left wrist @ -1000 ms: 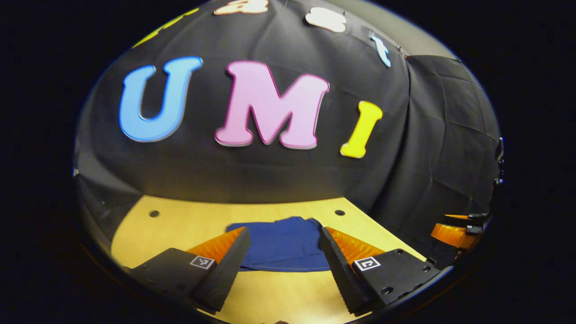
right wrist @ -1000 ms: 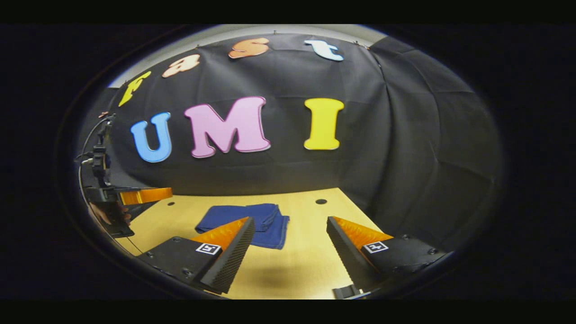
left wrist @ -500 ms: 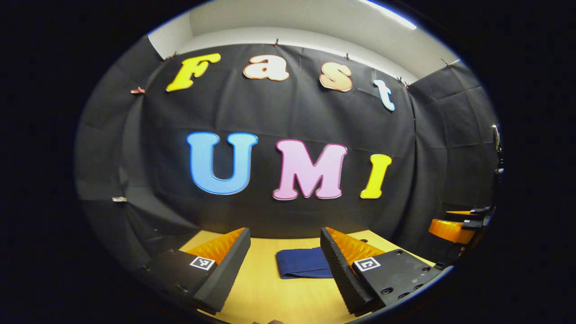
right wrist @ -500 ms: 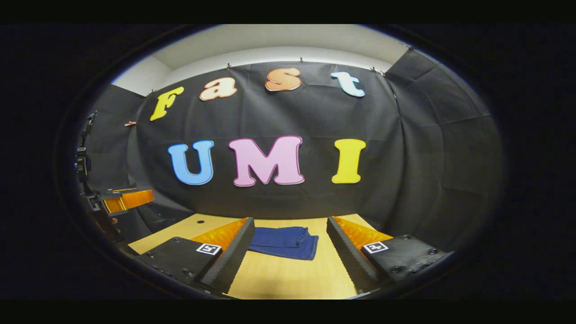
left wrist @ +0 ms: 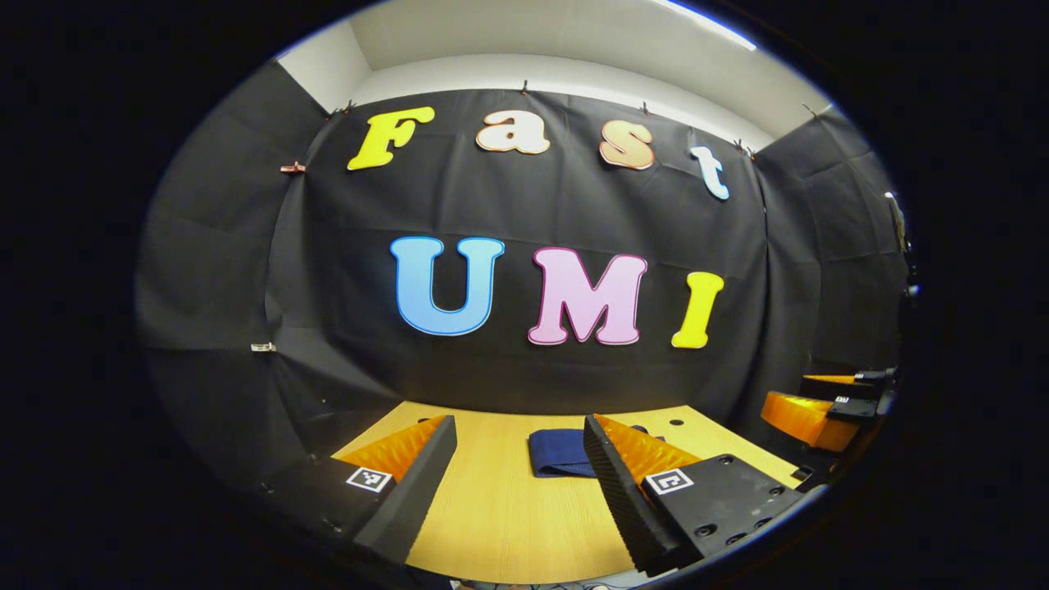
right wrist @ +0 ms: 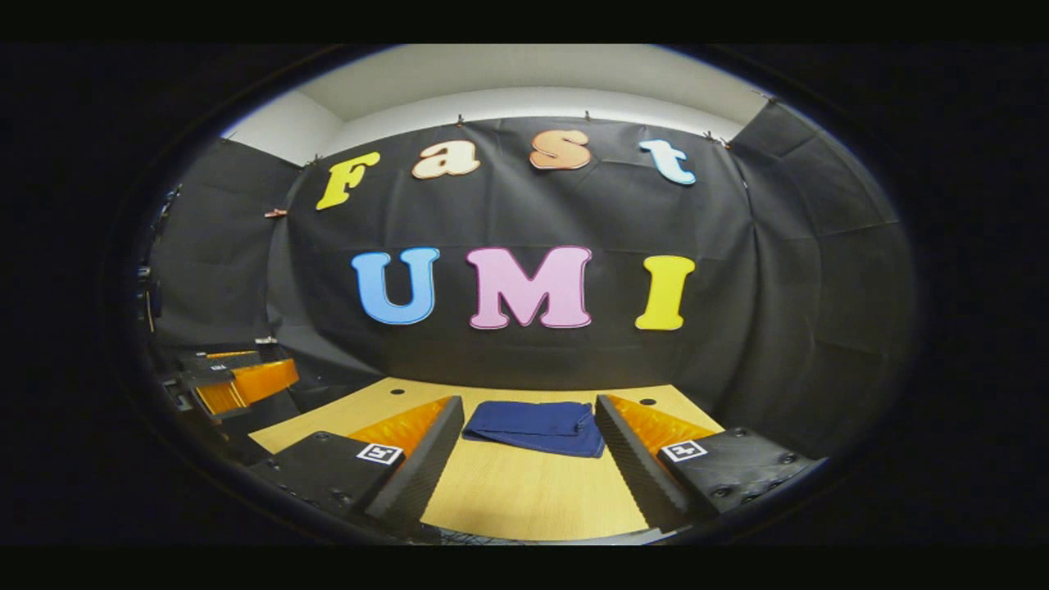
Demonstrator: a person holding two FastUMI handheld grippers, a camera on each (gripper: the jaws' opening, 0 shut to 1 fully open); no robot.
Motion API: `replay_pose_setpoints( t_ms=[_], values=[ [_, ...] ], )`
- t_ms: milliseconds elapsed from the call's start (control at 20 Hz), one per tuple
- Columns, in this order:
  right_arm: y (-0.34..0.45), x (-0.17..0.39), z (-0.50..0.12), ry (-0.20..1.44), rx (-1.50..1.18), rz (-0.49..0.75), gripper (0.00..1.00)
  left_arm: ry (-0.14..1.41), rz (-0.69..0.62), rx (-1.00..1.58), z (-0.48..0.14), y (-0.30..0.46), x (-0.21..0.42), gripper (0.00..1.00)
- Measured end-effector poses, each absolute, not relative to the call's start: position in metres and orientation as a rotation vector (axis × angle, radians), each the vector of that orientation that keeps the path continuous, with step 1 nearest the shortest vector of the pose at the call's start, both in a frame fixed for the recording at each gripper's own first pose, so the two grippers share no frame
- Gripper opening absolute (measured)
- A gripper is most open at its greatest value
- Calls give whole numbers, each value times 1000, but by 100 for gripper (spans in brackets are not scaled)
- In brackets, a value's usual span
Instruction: Grasp the waist and the cuffs of the jeans and fold them to make the two legs overlap; first hold the waist and fold one-third of the jeans toward the cuffs, then hold the cuffs and fold the remaining one-third in the same direction to finish folding.
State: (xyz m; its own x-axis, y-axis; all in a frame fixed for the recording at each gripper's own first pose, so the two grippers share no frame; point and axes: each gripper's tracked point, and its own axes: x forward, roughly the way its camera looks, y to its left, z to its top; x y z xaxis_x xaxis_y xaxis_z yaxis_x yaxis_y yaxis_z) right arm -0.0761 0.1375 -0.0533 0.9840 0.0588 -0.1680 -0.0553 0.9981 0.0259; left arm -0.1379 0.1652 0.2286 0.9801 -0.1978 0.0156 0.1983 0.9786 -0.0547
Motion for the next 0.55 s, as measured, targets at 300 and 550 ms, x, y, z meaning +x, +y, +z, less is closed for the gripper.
replay_pose_setpoints(
  t_ms=[300,550],
  values=[
    [146,-82,-64,195,28,49,98,-8,-223,-58,230,165,-137,96],
    [151,-84,-71,217,32,43,92,11,-235,-40,221,163,-140,97]
  ],
)
